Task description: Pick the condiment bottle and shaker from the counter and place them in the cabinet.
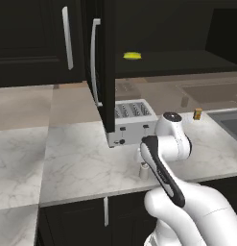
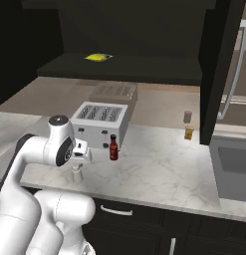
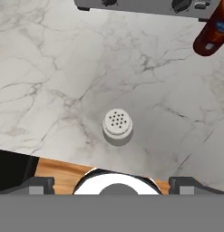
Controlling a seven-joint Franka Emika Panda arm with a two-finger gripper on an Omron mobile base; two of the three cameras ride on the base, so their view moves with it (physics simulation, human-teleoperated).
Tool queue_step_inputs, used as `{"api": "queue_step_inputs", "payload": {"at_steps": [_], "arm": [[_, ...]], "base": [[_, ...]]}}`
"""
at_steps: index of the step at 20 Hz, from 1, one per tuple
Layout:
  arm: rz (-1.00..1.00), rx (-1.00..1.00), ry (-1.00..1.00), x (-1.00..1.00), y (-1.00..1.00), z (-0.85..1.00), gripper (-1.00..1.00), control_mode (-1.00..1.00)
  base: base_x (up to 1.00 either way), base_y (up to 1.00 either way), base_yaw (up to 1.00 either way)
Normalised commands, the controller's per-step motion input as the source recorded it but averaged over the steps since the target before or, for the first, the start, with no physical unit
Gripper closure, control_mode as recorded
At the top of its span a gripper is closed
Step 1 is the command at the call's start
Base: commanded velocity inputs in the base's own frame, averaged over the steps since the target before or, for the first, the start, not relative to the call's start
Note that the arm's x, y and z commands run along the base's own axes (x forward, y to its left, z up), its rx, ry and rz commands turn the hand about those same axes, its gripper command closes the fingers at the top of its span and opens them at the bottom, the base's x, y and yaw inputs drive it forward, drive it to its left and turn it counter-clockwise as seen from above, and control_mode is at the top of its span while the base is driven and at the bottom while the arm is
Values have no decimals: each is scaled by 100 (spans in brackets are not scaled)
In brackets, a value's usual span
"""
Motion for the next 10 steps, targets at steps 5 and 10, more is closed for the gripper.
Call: {"api": "queue_step_inputs", "payload": {"at_steps": [5,10], "arm": [[0,0,0,18,9,-21,-100,-100],[0,0,0,12,3,-33,-100,-100]], "base": [[0,0,0],[0,0,0]]}}
